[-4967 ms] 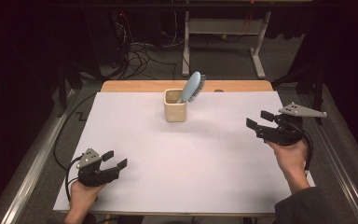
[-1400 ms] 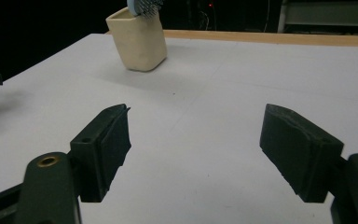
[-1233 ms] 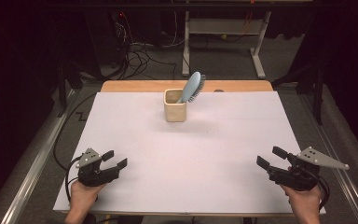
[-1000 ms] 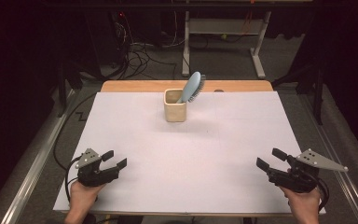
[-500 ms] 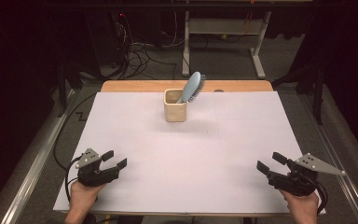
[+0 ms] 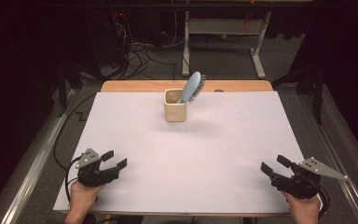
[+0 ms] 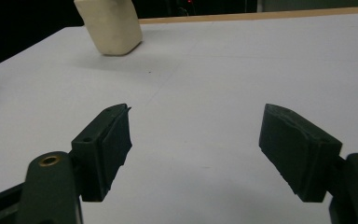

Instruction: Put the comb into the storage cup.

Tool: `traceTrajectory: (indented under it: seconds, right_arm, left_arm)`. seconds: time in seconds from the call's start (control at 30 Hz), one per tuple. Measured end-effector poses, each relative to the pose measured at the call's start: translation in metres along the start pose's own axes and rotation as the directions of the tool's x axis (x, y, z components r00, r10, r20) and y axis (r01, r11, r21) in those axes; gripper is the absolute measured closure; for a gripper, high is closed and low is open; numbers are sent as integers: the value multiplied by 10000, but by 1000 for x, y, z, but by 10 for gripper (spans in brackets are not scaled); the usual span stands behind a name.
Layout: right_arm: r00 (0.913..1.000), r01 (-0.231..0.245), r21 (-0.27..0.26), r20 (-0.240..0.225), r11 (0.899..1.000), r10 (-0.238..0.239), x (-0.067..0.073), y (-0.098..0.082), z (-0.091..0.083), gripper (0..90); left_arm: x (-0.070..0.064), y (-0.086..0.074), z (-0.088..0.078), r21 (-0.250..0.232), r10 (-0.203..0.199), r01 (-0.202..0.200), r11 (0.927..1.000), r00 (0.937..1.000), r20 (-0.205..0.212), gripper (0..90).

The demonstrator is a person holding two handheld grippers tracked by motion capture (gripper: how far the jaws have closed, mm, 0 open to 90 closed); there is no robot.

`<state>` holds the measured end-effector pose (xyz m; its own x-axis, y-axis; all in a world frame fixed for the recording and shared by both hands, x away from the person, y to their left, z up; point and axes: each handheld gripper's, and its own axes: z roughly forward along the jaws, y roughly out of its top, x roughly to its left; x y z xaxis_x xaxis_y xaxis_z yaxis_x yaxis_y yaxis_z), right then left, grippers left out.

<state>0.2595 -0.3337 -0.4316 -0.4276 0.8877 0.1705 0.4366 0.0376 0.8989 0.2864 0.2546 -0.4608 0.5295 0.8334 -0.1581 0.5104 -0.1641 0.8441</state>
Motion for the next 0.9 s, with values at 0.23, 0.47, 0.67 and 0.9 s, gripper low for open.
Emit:
traceTrajectory:
  seconds: [0.23, 0.47, 0.67, 0.9]
  right_arm:
    - [9996, -110, 12, 259, 9999, 110, -5, -6, 0, 255]
    - [9991, -108, -49, 418, 9999, 110, -7, -13, 1, 251]
    - [9987, -48, 7, 514, 10000, 48, -8, -17, 2, 251]
    - [9981, 110, -4, 600, 9999, -109, -7, -24, 2, 268]
  left_arm:
    - [0, 0, 0, -8, -11, 11, 10000, 10000, 2, 335]
    - [0, 0, 0, -4, -2, 2, 10000, 10000, -3, 334]
    - [0, 0, 0, -7, -3, 3, 10000, 10000, -16, 334]
    - [-1, 0, 1, 52, 43, -43, 10000, 10000, 5, 334]
